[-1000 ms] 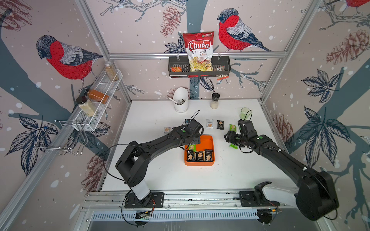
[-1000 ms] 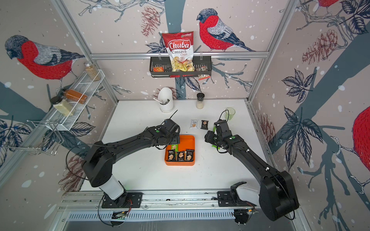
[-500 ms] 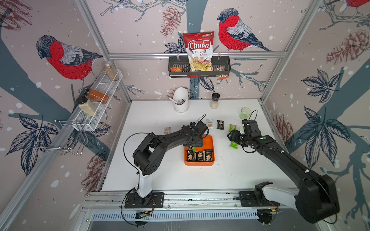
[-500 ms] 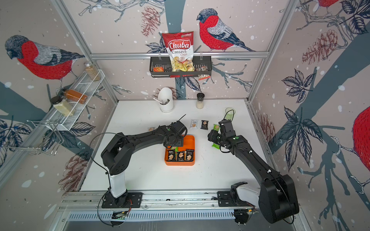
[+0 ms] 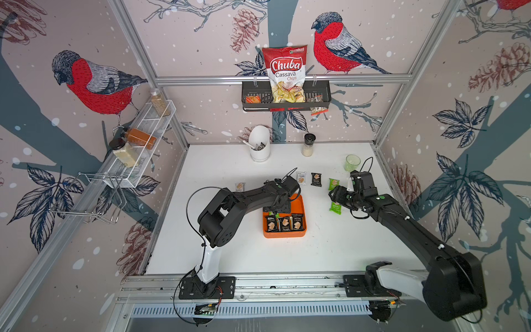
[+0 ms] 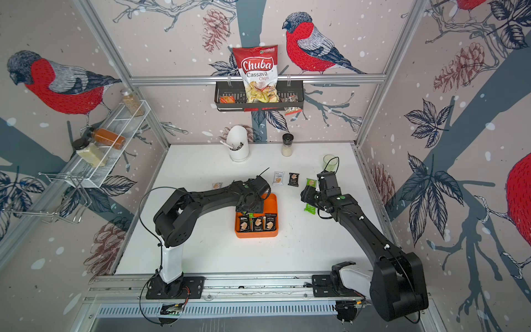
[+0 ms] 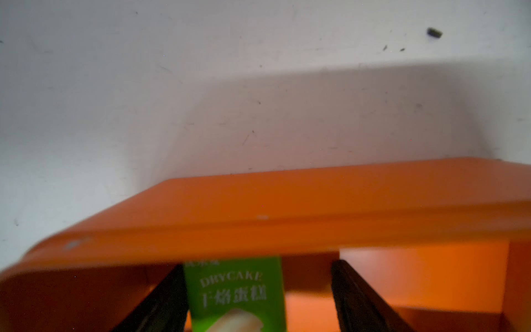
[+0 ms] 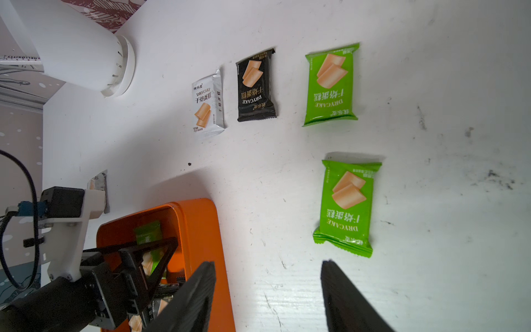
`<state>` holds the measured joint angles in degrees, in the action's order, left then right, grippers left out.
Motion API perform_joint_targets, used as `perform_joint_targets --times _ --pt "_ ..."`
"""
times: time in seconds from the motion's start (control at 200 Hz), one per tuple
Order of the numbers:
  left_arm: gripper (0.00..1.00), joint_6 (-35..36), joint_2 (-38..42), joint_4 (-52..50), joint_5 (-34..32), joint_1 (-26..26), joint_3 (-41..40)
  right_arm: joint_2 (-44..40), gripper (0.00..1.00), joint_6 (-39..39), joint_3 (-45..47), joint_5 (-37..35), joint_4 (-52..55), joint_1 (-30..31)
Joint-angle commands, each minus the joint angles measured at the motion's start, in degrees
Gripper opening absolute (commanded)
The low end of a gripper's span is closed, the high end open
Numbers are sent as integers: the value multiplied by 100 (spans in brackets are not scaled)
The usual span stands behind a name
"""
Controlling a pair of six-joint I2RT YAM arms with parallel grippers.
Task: Take the cookies out of the storage box
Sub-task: Pick up the cookie from the storage box.
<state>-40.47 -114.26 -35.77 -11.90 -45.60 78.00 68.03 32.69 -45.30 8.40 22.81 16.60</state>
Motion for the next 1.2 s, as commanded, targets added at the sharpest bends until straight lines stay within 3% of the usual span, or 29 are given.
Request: perform_joint_targets --times 0.0,0.42,0.6,0.745,1.196 --pt "78 29 30 -1 237 -1 -24 -12 64 -87 -14 46 20 -23" --pt "72 58 -66 -266 69 -1 101 23 64 -118 15 62 0 -43" --pt "52 65 -70 -191 106 -4 89 -18 64 -144 22 47 26 -69" --pt "43 99 11 -189 83 -1 136 -61 64 -166 21 39 61 -102" --pt "42 -129 606 -226 152 -14 372 -194 64 -248 -5 131 120 -112"
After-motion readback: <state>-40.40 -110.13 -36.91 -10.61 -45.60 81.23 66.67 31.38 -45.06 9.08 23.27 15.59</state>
